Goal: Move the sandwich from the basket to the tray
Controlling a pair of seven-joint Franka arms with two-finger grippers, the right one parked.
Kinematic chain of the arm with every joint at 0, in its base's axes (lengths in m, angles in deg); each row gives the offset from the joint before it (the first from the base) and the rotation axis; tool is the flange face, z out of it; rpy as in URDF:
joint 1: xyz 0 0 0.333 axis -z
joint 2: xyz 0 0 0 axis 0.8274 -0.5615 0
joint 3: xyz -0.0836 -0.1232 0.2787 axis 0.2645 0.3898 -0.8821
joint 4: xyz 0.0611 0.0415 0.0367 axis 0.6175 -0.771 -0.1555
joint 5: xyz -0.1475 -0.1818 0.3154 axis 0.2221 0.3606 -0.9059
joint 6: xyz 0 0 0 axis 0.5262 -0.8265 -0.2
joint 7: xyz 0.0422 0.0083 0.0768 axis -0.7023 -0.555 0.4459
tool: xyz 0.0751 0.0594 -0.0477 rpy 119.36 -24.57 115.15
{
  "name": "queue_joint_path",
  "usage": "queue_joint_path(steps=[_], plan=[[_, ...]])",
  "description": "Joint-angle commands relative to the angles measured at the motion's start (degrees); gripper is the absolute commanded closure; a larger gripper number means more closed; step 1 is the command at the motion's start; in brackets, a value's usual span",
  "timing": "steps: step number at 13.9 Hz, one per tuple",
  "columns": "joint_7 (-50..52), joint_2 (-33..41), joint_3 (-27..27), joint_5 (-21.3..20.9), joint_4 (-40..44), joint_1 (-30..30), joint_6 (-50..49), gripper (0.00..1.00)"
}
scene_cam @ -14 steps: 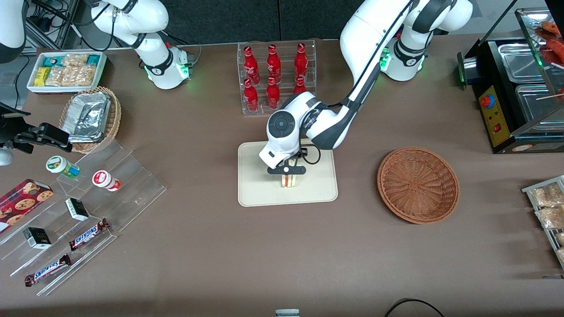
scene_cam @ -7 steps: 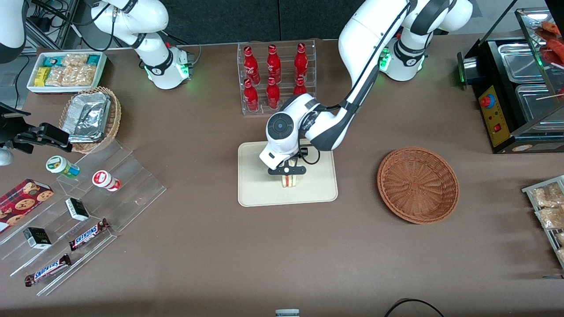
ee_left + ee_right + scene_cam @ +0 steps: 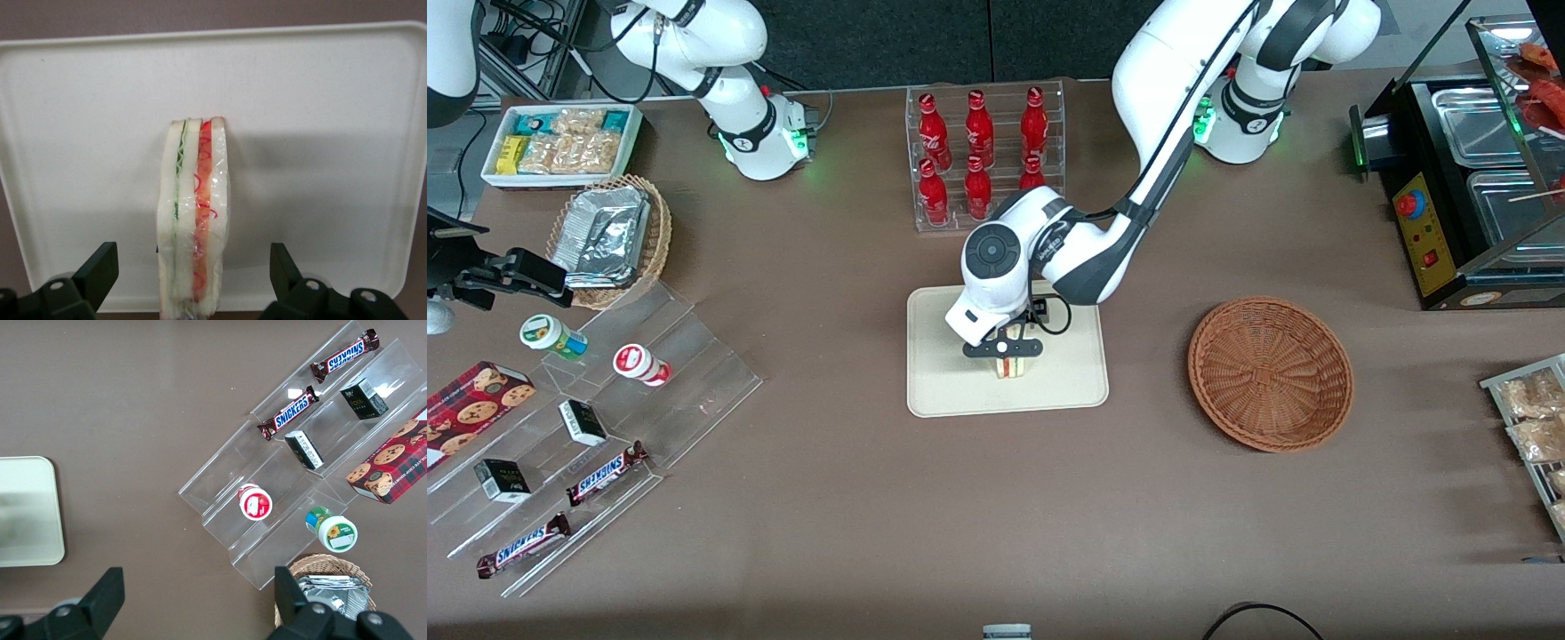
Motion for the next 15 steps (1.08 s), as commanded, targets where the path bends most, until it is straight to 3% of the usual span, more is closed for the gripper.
queue_joint_path(steps=[1, 9, 15], plan=[[-4.5, 2.7, -0.5, -1.8, 0.5, -1.8, -3.3, 0.00], [-22.4, 11.2, -2.0, -2.3, -0.4, -12.1, -14.5, 0.00], [-35.0, 20.7, -1.9, -2.2, -9.2, -23.1, -15.4, 0.00]])
